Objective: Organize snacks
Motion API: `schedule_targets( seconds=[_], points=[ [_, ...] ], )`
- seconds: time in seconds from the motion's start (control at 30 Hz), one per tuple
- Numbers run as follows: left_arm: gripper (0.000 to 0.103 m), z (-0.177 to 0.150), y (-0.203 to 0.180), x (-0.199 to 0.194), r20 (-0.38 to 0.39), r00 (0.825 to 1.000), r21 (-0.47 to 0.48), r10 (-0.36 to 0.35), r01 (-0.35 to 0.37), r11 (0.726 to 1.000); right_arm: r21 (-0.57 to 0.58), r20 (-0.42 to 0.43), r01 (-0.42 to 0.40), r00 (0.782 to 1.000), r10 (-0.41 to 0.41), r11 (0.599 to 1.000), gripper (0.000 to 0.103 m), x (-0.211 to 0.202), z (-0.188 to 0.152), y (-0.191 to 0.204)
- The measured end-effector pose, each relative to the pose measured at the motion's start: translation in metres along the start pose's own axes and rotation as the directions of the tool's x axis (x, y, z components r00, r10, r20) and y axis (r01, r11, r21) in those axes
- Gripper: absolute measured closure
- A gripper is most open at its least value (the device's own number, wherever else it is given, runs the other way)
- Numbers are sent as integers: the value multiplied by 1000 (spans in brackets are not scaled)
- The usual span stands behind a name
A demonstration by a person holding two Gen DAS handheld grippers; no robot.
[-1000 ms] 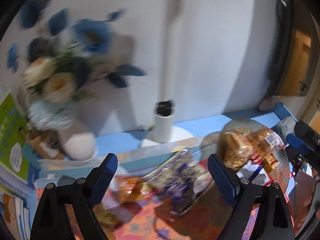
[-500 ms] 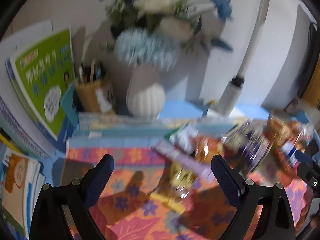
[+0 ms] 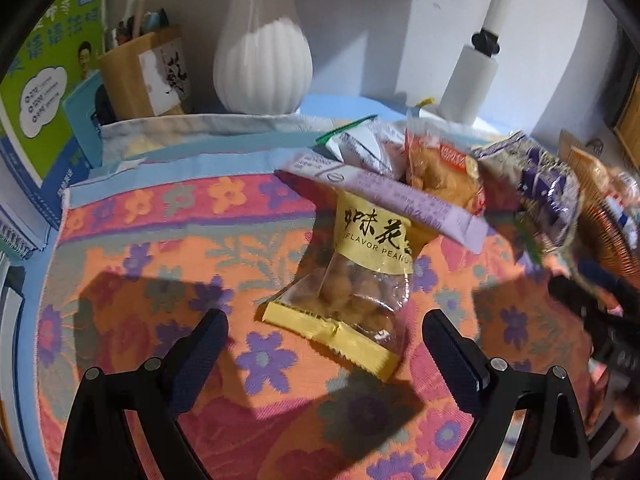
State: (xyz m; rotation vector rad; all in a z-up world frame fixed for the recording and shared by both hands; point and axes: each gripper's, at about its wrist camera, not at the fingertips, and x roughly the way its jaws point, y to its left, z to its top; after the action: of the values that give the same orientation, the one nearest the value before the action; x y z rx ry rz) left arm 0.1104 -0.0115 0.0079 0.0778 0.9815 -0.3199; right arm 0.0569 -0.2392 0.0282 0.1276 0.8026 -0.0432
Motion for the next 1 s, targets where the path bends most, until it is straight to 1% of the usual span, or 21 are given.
schedule_targets(
  seconds=[0.07,0.1,0.13,0.2,0.23,0.27,0.33,1.0],
  points=[
    [5,1,-6,7,13,999,14,38,-38,999,17,-28,17,999,-16,1000,2,15,10,-1],
    [0,1,-10,12,32,997,33,64,-65,997,32,-45,25,999,-24,999,2,22,13,-1],
    [0,0,-14,15,47,996,45,81,-83,995,35,-59,42,997,-39,999,0,29,16,-1],
    [0,1,-16,15,50,995,47,87,-89,995,-27,-83,122,989,-124,992,0,40,21,11],
    [0,1,-14,15,50,996,39,76,-78,996,-45,-82,137,987,-141,989,0,42,22,14],
    [0,1,-12,15,49,997,31,67,-68,997,-49,-78,136,987,-140,989,0,41,22,15],
    [0,1,-13,15,50,996,35,71,-73,997,-35,-80,124,989,-126,992,0,41,22,11],
    [0,1,-12,15,49,997,34,66,-68,997,-37,-81,126,988,-129,991,0,40,22,12]
  ],
)
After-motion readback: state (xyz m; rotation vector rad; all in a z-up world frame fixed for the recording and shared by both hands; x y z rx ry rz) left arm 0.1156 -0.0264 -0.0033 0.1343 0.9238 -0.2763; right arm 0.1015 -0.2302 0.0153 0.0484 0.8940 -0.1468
